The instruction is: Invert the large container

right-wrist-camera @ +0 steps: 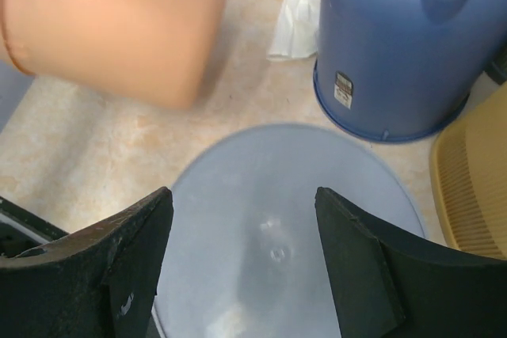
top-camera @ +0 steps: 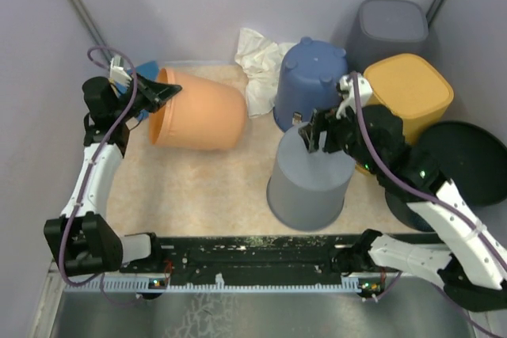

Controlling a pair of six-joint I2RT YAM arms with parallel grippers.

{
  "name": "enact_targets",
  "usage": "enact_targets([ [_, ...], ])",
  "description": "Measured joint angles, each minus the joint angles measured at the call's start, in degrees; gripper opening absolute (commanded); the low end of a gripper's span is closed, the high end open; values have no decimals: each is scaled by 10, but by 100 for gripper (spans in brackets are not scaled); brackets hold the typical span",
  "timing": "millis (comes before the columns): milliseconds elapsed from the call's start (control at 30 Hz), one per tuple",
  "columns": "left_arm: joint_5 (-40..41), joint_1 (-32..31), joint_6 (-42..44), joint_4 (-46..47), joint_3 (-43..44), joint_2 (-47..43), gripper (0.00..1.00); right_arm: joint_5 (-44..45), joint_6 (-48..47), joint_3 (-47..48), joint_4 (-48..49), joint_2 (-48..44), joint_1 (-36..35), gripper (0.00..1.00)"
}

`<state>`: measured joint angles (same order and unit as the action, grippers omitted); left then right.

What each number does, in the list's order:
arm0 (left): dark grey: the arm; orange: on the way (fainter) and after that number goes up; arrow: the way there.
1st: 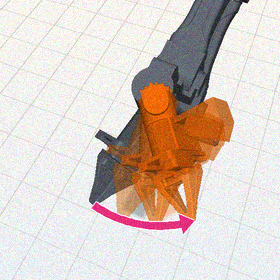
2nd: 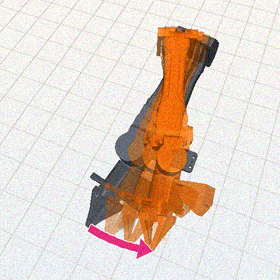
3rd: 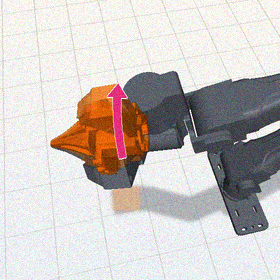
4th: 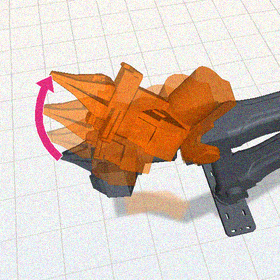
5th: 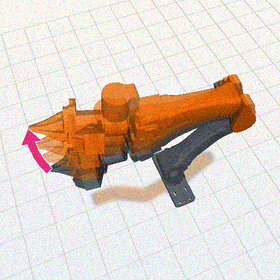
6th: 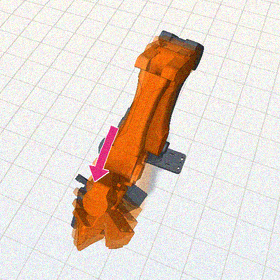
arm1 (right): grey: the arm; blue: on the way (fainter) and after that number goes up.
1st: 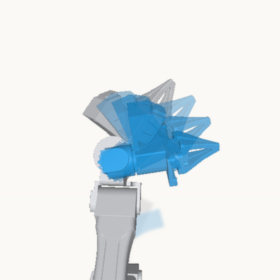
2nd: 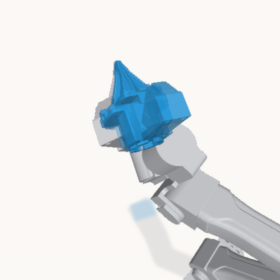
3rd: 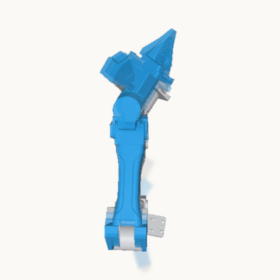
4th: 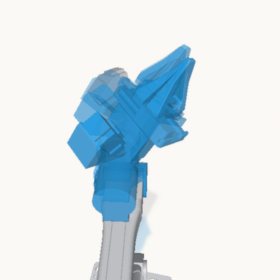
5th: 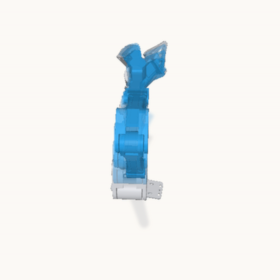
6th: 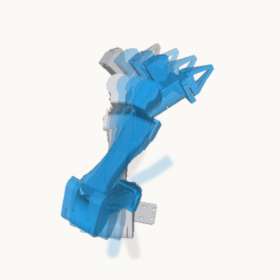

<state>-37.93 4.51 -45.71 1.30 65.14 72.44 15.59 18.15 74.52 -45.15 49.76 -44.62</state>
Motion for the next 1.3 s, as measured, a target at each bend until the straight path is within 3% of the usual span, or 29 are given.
enact_targets([
  [167,-96,29,-187,189,-156,-13,0,-37,-9,139,15,129,9,73],
  [433,-158,70,-405,494,-310,4,0,-229,10,251,72,345,88,80],
  [567,-177,96,-426,549,-349,11,0,-281,20,307,72,454,93,85],
  [767,-184,126,-430,588,-389,33,0,-310,45,325,70,524,114,87],
  [1300,-226,169,-513,838,-447,137,0,-381,146,217,142,550,121,89],
])
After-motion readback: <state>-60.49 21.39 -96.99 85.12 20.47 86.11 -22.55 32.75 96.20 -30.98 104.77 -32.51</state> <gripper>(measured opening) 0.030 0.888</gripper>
